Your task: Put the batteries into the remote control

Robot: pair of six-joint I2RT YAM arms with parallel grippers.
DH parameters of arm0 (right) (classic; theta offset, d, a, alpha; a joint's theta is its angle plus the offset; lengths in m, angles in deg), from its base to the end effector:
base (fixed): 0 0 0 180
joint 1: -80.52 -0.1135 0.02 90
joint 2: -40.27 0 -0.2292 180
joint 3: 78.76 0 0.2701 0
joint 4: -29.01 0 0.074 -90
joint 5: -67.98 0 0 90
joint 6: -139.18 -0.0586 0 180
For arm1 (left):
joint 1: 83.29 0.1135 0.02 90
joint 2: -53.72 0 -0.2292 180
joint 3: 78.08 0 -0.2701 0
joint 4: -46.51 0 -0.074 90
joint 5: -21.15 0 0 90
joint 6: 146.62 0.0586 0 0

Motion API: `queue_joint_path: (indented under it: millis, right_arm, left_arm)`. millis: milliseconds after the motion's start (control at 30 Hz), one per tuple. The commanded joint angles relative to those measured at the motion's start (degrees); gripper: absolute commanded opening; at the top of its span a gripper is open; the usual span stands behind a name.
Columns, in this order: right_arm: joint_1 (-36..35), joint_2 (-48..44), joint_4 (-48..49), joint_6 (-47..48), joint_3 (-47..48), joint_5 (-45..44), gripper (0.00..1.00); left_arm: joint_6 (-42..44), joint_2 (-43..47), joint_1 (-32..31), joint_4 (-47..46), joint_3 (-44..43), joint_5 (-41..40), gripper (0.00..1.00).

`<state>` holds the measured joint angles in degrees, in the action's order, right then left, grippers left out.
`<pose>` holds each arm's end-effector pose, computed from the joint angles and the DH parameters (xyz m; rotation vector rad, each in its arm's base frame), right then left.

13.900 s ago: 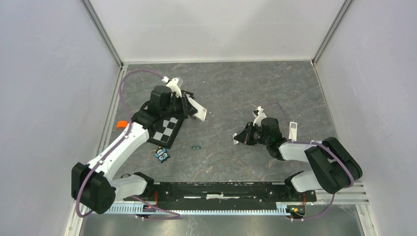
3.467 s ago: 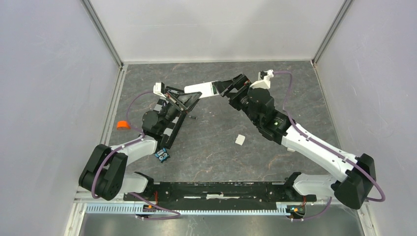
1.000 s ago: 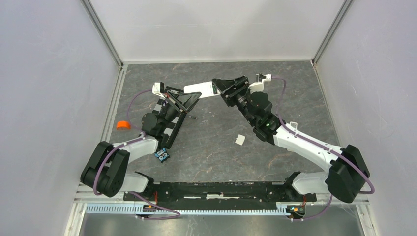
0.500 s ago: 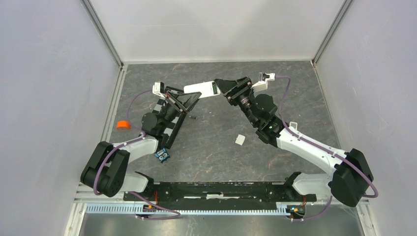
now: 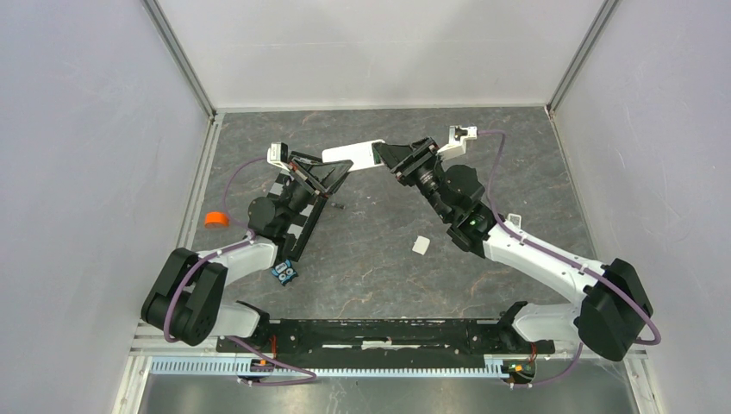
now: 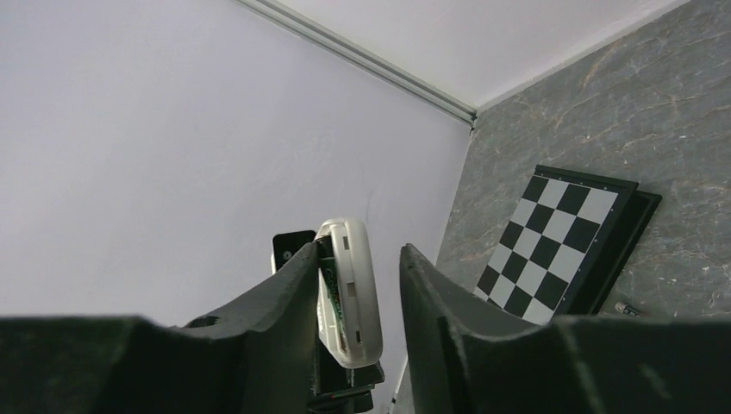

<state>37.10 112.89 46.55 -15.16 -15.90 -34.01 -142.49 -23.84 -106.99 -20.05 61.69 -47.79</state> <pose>0.2610 0.2302 0.3042 0.4748 1.5225 1.3676 0.2641 -0.1389 0.2364 -0.3061 1.2753 -1.8759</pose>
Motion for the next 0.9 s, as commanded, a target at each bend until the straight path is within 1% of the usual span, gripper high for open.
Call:
queue_joint_path:
  millis: [0,200,267,400,433,533,633,700,867]
  right_arm:
    - [0.27,0.91,-0.29,1.53,2.49,1.00,0.40]
    - [0.35,1.70,-1.00,2.58,2.92,1.42,0.24]
    - [0.44,1.77,-1.01,3.04,2.73,1.44,0.20]
    - [0.39,1.75,-0.94,3.81,2.51,1.59,0.19]
    - [0.44,1.90,-0.93,3.95,2.58,1.76,0.21]
    - [0.59,1.84,-0.70,4.35,2.71,2.18,0.39]
    - [1.21,1.43,0.17,5.34,2.89,3.32,0.53]
    - [1.95,0.72,0.50,6.44,2.74,4.34,0.58]
    - [2.90,-1.82,0.74,10.81,1.31,5.87,0.63]
  left_arm:
    - [-1.49,0.65,0.31,-2.95,-1.86,-0.28,0.02]
    - [-1.36,0.84,0.30,-2.89,-1.69,-0.06,0.02]
    - [-1.33,0.85,0.28,-2.95,-1.65,-0.05,0.02]
    - [-1.24,0.89,0.28,-2.95,-1.65,-0.15,0.02]
    - [-1.23,0.91,0.28,-2.96,-1.65,-0.10,0.02]
    - [-1.06,0.59,0.25,-2.88,-1.56,-0.22,0.02]
    - [-0.73,0.27,0.40,-2.90,-1.02,-0.23,0.02]
    - [-0.53,0.12,0.45,-2.92,-0.57,-0.27,0.02]
    - [0.06,-0.14,0.72,-2.92,0.49,-0.28,0.02]
